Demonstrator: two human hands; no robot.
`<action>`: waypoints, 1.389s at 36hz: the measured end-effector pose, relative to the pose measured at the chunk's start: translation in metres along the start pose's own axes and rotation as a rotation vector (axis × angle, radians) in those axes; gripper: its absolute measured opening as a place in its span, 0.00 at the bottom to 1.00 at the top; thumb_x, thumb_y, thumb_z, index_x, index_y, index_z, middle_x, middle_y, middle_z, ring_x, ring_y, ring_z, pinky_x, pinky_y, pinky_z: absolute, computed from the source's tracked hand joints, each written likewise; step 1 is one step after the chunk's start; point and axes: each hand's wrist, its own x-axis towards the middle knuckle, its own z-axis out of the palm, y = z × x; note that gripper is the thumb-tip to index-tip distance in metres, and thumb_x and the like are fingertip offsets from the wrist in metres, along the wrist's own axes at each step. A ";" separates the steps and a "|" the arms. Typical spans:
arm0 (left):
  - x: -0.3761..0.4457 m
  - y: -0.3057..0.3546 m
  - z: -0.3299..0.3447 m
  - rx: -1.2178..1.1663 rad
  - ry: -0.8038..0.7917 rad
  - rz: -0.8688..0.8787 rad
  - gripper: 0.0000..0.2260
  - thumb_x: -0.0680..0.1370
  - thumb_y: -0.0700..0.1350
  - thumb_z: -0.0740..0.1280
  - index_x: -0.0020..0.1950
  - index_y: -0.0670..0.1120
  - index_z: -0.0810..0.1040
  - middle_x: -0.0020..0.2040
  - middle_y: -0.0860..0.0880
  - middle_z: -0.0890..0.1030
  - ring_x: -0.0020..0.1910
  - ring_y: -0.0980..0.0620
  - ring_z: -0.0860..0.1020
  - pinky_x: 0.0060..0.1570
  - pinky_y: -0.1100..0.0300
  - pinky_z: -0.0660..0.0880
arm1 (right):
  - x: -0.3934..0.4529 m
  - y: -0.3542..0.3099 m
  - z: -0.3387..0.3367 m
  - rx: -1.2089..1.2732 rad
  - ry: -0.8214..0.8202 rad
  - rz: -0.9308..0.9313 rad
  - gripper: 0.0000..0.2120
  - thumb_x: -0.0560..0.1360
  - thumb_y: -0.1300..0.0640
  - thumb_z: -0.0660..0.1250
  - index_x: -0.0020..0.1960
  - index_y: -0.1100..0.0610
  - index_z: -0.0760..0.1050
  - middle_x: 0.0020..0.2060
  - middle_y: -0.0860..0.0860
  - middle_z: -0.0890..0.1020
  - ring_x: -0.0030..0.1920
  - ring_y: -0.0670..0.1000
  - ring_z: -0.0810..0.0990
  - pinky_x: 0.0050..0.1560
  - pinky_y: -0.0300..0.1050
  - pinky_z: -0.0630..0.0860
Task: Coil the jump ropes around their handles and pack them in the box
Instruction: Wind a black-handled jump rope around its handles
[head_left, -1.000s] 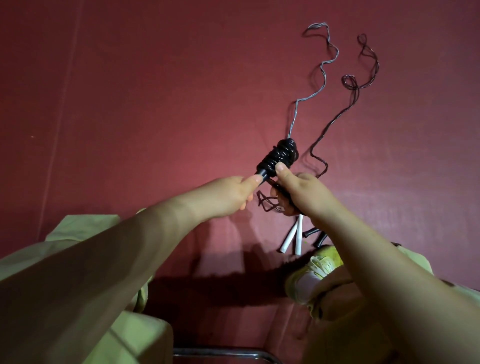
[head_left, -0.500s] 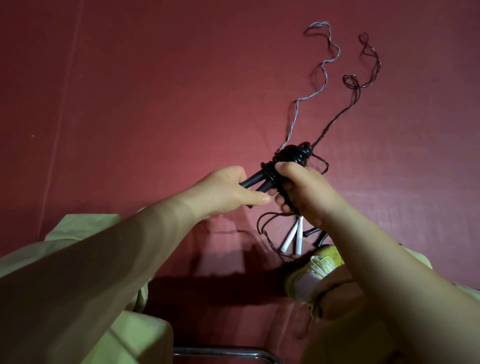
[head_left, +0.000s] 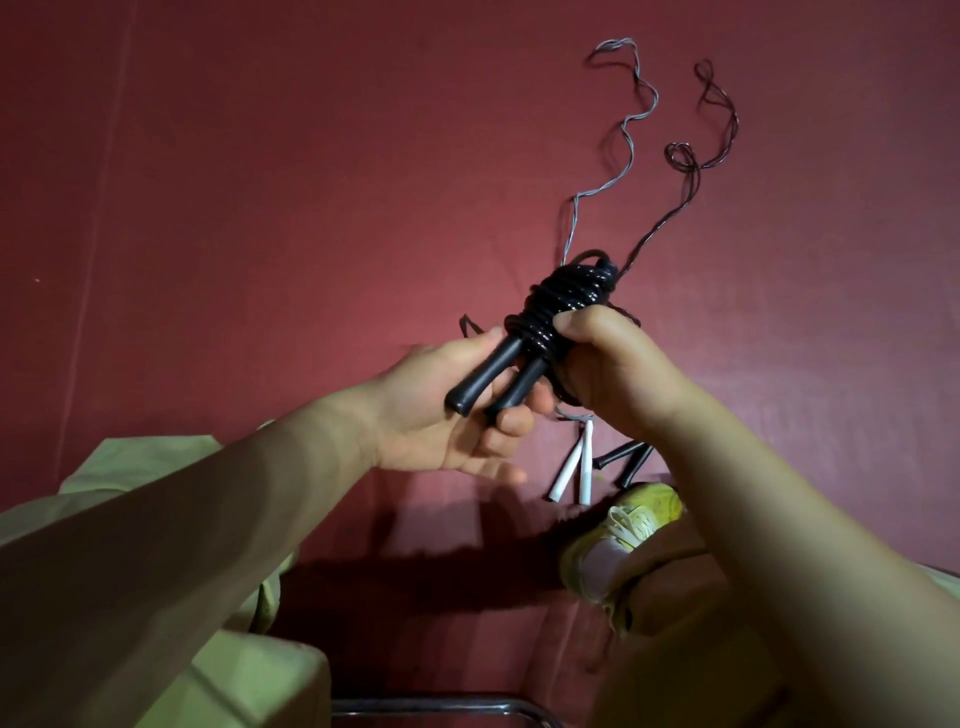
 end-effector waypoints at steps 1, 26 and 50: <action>-0.001 0.001 0.000 0.019 0.014 -0.003 0.26 0.74 0.65 0.52 0.42 0.45 0.78 0.30 0.52 0.71 0.27 0.55 0.68 0.48 0.51 0.75 | 0.000 0.000 -0.001 -0.028 -0.003 0.045 0.19 0.69 0.51 0.55 0.47 0.64 0.76 0.28 0.56 0.77 0.29 0.52 0.72 0.36 0.48 0.68; 0.012 -0.002 -0.007 0.363 0.531 0.105 0.26 0.80 0.64 0.50 0.42 0.47 0.78 0.30 0.53 0.76 0.24 0.57 0.62 0.34 0.61 0.71 | 0.001 0.003 -0.003 -0.312 0.206 0.262 0.20 0.80 0.42 0.58 0.52 0.60 0.75 0.28 0.53 0.78 0.24 0.50 0.71 0.24 0.40 0.68; 0.012 -0.003 -0.013 1.040 0.856 0.281 0.20 0.74 0.62 0.65 0.41 0.44 0.74 0.32 0.52 0.73 0.32 0.52 0.70 0.35 0.56 0.65 | 0.007 0.014 0.001 -0.158 0.147 0.346 0.26 0.75 0.34 0.60 0.46 0.57 0.77 0.30 0.52 0.75 0.26 0.49 0.70 0.26 0.41 0.66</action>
